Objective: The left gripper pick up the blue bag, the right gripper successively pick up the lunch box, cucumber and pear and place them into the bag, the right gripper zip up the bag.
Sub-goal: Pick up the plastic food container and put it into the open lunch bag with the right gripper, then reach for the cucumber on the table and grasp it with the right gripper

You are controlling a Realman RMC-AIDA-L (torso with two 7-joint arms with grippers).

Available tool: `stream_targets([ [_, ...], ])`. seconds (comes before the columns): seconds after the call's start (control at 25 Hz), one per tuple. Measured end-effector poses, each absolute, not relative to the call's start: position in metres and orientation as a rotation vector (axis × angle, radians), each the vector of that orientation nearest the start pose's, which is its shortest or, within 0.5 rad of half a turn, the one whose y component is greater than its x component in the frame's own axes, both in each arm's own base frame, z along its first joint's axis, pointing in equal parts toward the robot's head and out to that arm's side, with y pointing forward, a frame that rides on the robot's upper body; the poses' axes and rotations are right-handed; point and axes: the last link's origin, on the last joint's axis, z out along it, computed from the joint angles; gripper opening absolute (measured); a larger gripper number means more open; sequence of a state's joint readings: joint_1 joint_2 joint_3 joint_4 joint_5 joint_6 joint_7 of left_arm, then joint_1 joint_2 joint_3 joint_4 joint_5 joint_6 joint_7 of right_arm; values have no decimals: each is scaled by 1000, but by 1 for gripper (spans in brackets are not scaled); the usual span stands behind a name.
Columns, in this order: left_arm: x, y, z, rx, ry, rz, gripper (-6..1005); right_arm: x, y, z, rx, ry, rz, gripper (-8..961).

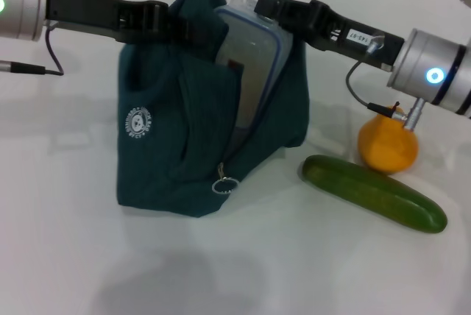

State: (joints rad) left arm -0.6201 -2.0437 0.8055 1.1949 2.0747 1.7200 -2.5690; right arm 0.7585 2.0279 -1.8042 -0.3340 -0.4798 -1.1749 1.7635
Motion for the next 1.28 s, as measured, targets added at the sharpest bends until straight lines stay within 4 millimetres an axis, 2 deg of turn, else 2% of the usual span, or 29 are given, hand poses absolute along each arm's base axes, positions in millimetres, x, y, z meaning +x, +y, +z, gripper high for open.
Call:
stream_targets([
  [0.2, -174, 363, 75, -2578, -1480, -545, 72, 149, 389, -67, -2355, 1496, 1354, 120],
  [0.4, -175, 362, 76, -2578, -1481, -544, 72, 144, 387, -67, -2387, 1422, 1363, 132],
  [0.64, -175, 362, 78, -2573, -1476, -544, 73, 159, 383, -53, -2309, 1370, 1447, 146],
  [0.8, -176, 362, 79, -2571, -1470, -544, 74, 165, 381, -40, -2278, 1302, 1522, 242],
  [1.04, -181, 360, 82, -2555, -1467, -543, 74, 191, 373, 0, -2153, 1107, 1652, 387],
  [1.16, -184, 358, 84, -2544, -1468, -540, 75, 206, 371, 21, -2141, 994, 1616, 586],
  [1.28, -184, 359, 85, -2545, -1466, -538, 75, 219, 377, 50, -2207, 893, 1465, 725],
])
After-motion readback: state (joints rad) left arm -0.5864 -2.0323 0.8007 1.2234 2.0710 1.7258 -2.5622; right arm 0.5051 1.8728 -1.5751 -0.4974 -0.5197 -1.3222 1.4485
